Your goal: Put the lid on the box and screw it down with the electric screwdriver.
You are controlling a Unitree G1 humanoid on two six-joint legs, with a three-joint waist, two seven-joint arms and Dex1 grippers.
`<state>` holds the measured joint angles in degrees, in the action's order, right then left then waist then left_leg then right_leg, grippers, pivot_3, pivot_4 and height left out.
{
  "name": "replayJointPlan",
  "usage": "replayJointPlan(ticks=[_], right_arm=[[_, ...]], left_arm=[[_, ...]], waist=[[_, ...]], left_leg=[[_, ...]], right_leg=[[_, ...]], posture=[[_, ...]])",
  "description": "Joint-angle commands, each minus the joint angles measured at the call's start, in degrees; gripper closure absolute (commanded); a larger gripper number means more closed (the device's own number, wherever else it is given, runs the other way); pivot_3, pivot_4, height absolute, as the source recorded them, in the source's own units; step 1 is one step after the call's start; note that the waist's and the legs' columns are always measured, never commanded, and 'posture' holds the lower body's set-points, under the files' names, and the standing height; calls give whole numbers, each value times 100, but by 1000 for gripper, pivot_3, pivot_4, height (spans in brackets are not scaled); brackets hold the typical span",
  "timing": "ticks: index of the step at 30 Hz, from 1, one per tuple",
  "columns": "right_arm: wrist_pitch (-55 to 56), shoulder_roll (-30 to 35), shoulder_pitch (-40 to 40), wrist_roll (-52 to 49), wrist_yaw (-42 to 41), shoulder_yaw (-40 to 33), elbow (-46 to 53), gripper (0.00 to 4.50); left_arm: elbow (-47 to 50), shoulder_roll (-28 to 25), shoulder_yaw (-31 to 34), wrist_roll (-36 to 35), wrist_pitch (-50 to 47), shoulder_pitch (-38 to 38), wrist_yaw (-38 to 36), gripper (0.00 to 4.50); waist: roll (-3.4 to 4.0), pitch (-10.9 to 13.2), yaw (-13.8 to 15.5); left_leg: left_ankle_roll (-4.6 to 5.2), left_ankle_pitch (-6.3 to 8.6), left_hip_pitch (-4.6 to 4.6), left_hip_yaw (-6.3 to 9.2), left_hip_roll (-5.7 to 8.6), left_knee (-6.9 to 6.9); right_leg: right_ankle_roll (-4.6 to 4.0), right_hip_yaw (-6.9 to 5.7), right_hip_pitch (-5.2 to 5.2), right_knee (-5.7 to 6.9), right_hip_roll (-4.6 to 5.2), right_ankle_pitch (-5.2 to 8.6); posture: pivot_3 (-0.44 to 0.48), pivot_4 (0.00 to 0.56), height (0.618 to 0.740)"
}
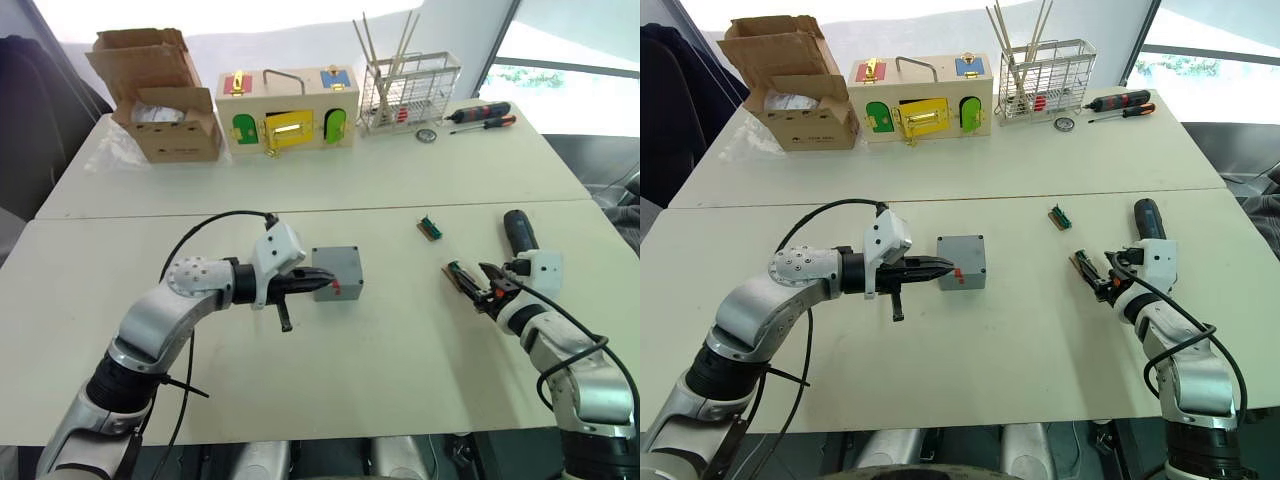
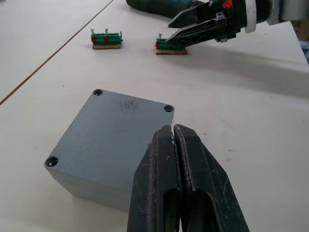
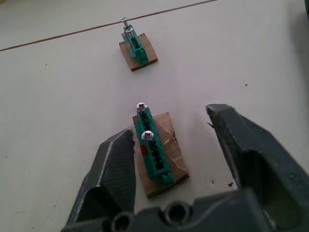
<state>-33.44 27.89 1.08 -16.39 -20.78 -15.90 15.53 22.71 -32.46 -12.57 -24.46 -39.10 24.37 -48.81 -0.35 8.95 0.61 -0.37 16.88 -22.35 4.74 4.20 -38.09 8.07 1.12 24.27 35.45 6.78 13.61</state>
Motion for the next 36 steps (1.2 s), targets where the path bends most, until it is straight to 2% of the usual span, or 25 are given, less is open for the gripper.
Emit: replayJointPlan(ticks=[1,7,10,12,13,14,36], right_arm=[[104,58,88,11,-43,-3,88,1898],[121,59,80,34,-93,39,51,1898],[122,49,113,31,-100,61,32,2838],[116,40,125,33,-104,78,32,3769],[114,36,121,33,-107,81,38,4381],[112,31,117,31,-108,79,42,4456],[7,-90,-78,-540,44,-421,1044,4456]], left_arm=[[195,-12,54,-22,67,-18,12,4500],[171,6,32,21,114,-27,40,4500],[148,10,29,40,137,-23,41,4500],[136,15,24,54,152,-24,48,4500],[138,16,23,60,158,-29,53,4500],[137,18,20,65,162,-32,57,4500],[1,40,38,70,228,-7,-33,4500]], waist=[[0,0,0],[0,0,-1],[0,0,-2],[0,0,0],[0,0,-1],[0,0,-2],[0,0,2]], left_leg=[[0,0,0,0,0,0],[-1,0,0,0,0,0],[0,0,0,0,0,0],[0,0,0,0,0,0],[-1,0,0,0,0,0],[-1,-1,0,0,0,0],[-1,0,0,0,0,-2]], right_leg=[[0,0,0,0,0,0],[0,0,0,0,0,0],[0,0,0,0,0,0],[0,0,0,0,0,0],[0,0,0,0,0,0],[0,0,0,1,0,0],[0,0,0,1,0,0]], posture=[[0,150,734],[0,150,734],[0,150,734],[0,150,734],[0,150,734],[0,150,734],[0,150,734]])
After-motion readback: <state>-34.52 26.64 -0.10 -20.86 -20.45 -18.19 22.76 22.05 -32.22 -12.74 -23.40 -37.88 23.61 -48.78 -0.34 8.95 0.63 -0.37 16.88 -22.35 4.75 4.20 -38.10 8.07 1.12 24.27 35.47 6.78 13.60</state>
